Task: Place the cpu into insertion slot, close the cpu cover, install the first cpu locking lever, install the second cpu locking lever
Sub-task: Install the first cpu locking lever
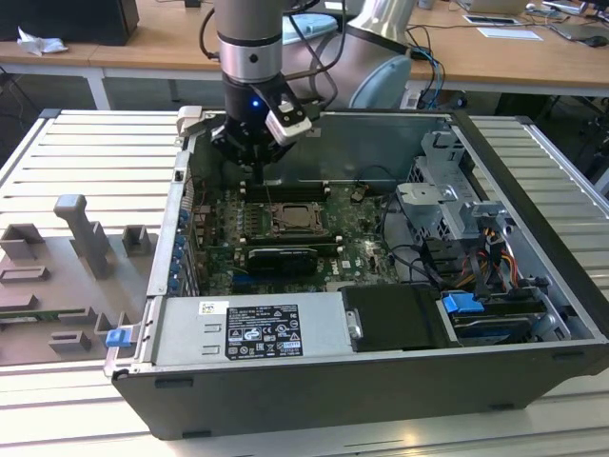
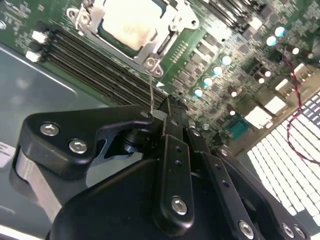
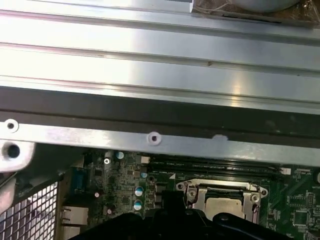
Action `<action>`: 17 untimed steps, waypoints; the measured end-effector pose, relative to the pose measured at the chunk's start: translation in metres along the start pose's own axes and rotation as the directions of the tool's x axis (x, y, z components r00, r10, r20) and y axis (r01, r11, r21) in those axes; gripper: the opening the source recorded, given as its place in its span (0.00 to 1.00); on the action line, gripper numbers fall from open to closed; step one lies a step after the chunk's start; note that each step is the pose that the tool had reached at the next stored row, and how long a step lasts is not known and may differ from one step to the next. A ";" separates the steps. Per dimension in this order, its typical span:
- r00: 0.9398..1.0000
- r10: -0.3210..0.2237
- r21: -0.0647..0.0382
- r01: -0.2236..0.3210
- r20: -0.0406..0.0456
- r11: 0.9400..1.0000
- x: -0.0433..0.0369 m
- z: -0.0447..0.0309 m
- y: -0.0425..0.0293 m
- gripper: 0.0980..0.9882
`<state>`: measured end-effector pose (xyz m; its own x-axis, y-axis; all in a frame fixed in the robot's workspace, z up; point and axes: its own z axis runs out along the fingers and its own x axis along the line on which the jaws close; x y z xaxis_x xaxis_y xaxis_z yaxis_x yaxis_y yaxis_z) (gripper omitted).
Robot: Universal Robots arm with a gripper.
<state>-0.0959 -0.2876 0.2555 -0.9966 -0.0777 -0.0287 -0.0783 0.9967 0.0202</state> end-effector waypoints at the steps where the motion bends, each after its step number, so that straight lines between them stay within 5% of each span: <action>1: 1.000 0.000 0.000 0.000 -0.001 1.000 -0.0032 0.0003 -0.0003 0.01; 7: 1.000 0.002 -0.004 -0.002 -0.010 1.000 -0.0359 0.0051 -0.0030 0.01; 10: 1.000 0.003 -0.045 -0.003 -0.007 0.999 -0.0370 0.0056 -0.0044 0.01; 17: 1.000 0.005 -0.046 -0.005 -0.008 0.999 -0.0505 0.0206 -0.0063 0.01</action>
<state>-0.0445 -0.2895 0.2362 -0.9971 -0.0733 -0.0206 -0.0745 0.9950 0.0661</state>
